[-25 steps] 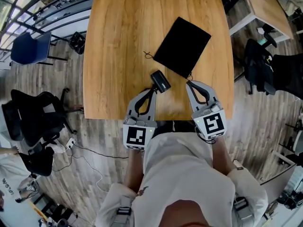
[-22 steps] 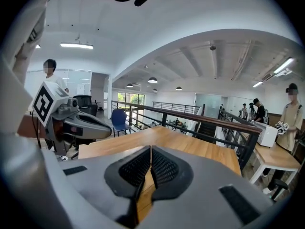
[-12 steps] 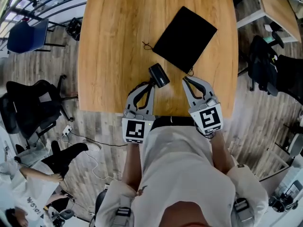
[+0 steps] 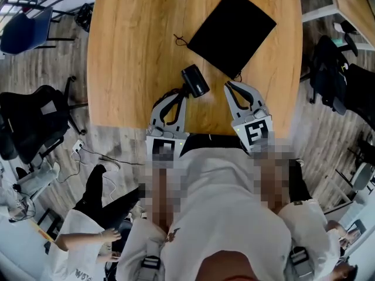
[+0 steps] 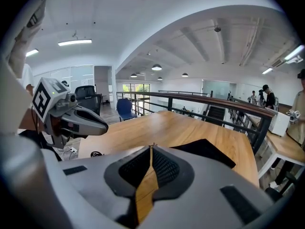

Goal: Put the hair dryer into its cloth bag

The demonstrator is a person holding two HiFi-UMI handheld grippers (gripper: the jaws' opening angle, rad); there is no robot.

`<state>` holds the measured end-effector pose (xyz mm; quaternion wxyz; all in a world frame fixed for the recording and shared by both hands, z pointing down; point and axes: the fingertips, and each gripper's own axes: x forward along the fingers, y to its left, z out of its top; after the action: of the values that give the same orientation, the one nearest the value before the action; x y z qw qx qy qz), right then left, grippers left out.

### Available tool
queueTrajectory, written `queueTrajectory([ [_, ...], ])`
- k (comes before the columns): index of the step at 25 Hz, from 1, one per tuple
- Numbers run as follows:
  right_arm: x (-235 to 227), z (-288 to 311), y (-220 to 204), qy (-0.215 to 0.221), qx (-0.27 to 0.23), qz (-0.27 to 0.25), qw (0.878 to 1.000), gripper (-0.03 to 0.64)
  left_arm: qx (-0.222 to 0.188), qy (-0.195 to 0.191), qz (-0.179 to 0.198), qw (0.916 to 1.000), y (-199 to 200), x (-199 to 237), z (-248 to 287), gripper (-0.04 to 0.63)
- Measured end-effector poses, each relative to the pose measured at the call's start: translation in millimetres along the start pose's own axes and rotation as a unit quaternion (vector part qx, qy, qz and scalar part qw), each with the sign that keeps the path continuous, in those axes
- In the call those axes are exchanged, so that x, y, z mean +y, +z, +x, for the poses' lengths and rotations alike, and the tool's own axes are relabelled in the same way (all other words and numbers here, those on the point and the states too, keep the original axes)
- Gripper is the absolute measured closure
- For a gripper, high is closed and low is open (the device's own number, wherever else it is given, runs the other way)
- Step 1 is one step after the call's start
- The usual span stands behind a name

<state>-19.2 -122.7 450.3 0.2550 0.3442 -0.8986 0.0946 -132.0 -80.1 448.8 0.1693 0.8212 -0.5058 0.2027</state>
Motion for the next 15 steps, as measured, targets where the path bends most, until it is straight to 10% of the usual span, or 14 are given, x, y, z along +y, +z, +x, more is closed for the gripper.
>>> queueTrajectory([
  [15,-3,32,-44,0.023,0.039,0.014,0.999,0.594,0.074,-0.016,0.042,0.9963,-54,3,23,0.489],
])
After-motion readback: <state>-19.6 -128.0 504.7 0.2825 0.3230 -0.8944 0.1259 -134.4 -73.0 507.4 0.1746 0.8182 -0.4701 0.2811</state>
